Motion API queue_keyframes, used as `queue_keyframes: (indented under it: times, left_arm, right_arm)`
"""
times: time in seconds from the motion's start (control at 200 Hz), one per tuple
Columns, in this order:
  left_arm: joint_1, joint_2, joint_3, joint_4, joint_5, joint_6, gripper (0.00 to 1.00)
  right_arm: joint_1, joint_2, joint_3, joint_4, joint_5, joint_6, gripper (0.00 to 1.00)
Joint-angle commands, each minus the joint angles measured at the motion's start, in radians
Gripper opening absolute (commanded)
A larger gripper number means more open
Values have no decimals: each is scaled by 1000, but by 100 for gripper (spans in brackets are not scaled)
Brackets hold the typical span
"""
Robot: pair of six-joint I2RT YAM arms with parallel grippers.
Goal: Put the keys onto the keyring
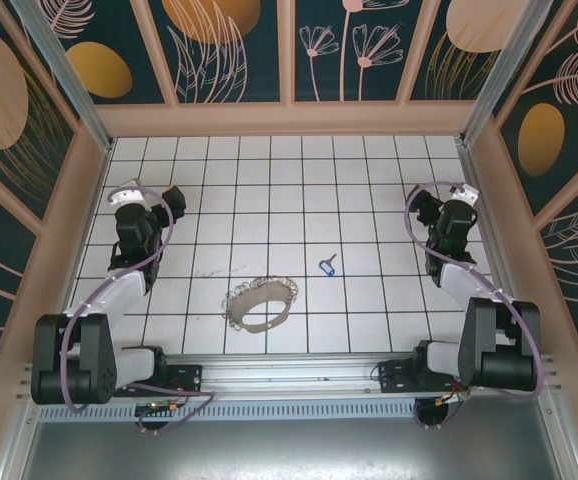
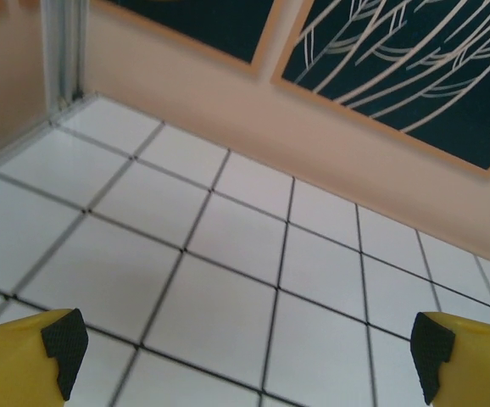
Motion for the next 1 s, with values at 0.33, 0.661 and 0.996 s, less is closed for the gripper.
queue_keyframes:
  times: [0.33,0.661,0.996]
  left_arm:
    - [-216,-139,-33,-304,214,-304,98]
    - [-535,-103,-56,-299,160,-508,99]
    - [-748,18,-74,-149,112,-645,98]
  right_arm:
    - [243,-80,14,-322,-190,0,76]
    - [396,-105,-52,-296,-215,141,74]
    - [423,-46,-46,-286,-130,188,78]
